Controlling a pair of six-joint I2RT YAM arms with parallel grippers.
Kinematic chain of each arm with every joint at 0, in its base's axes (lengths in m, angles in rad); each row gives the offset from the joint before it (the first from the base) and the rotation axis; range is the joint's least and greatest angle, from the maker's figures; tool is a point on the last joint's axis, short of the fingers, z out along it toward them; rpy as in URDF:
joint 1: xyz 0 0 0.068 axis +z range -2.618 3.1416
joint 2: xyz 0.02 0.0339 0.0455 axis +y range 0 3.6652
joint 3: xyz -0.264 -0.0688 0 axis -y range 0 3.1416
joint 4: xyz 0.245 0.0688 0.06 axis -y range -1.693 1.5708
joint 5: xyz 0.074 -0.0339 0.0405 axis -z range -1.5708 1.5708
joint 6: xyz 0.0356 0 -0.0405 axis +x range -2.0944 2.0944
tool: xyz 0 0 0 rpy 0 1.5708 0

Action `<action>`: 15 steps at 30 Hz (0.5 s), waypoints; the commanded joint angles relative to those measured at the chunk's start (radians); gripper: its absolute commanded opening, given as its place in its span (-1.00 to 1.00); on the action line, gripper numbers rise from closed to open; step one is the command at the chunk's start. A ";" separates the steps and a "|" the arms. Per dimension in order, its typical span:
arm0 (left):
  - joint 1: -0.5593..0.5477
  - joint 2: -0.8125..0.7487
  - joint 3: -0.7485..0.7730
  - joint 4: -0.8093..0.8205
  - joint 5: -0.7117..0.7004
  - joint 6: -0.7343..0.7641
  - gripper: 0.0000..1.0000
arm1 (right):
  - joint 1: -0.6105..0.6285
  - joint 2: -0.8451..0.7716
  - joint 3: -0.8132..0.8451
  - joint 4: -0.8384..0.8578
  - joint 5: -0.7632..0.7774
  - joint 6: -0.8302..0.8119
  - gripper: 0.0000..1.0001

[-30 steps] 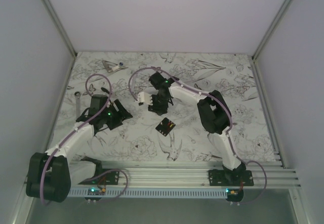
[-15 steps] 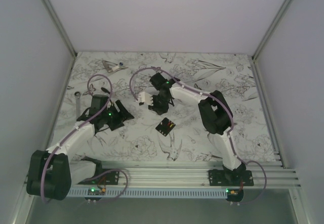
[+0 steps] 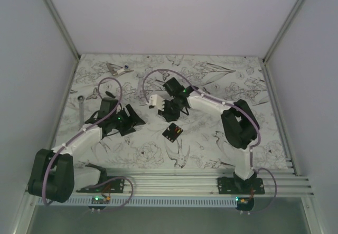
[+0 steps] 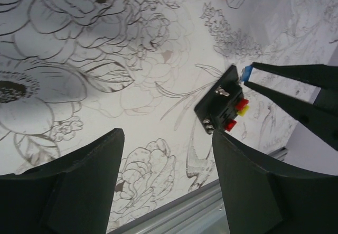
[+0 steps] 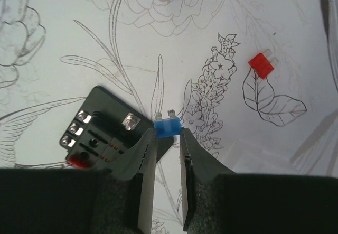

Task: Snap on the fuse box
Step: Pick up the fuse from the center of the board.

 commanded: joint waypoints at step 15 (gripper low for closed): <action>-0.198 0.129 0.182 0.157 0.082 -0.121 0.16 | 0.007 -0.336 -0.297 0.382 -0.165 0.193 -0.73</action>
